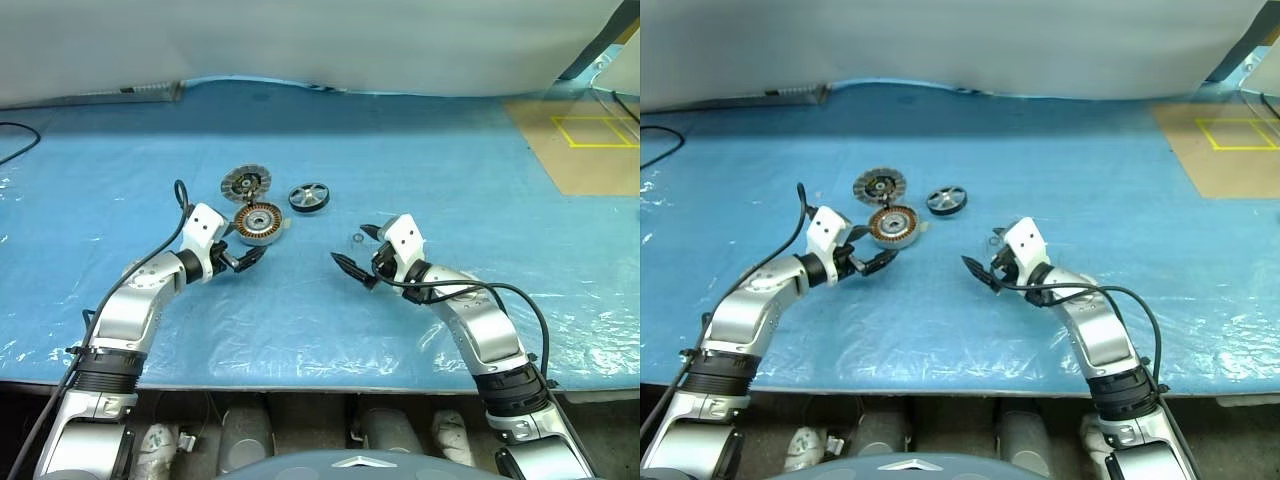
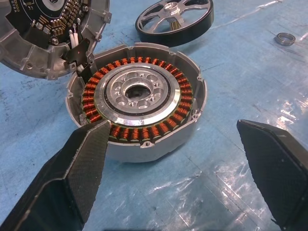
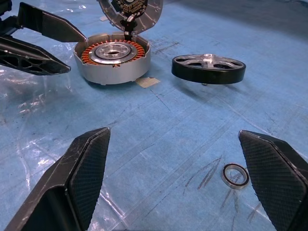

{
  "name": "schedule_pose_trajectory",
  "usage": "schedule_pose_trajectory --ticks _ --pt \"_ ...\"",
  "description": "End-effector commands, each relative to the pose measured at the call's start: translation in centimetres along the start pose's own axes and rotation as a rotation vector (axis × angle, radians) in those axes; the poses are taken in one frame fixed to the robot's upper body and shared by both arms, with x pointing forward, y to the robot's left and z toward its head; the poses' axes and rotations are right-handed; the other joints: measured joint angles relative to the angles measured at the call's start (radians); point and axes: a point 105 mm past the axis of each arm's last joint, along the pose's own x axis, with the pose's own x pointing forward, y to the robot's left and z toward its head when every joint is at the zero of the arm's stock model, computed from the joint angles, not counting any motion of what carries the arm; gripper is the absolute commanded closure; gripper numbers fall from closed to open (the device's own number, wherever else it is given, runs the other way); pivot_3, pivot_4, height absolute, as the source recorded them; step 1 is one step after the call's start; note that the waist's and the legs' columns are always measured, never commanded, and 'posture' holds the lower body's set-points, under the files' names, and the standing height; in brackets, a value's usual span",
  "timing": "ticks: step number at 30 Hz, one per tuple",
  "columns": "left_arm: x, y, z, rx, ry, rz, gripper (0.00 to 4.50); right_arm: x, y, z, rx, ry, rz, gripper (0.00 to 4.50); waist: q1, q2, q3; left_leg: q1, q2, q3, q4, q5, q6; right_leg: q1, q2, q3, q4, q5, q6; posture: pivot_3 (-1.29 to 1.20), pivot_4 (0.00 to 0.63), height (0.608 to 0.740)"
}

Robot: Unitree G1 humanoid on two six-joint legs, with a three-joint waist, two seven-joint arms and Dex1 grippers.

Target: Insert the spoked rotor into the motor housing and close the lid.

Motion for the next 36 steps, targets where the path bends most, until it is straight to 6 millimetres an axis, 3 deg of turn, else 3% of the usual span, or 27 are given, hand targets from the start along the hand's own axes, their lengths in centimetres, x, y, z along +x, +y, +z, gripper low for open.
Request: schedule_pose_trajectory --ticks 1,36 --pt "-0.14 0.13 1.13 0.045 -0.021 -0.008 0.03 0.13 0.17 1.1 -0.028 -0.042 0.01 0.0 0.0 0.0 0.0 0.0 0.0 0.0 0.0 0.0 0.0 0.0 0.0 0.0 0.0 0.0 0.0 0.0 0.15 0.74" --pt "-0.5 0.83 1.38 0.08 0.0 -0.08 0.03 0.39 0.4 1.21 -0.028 -0.054 0.011 0.0 0.0 0.0 0.0 0.0 0.0 0.0 0.0 0.0 0.0 0.0 0.0 0.0 0.0 0.0 0.0 0.0 0.15 0.74"
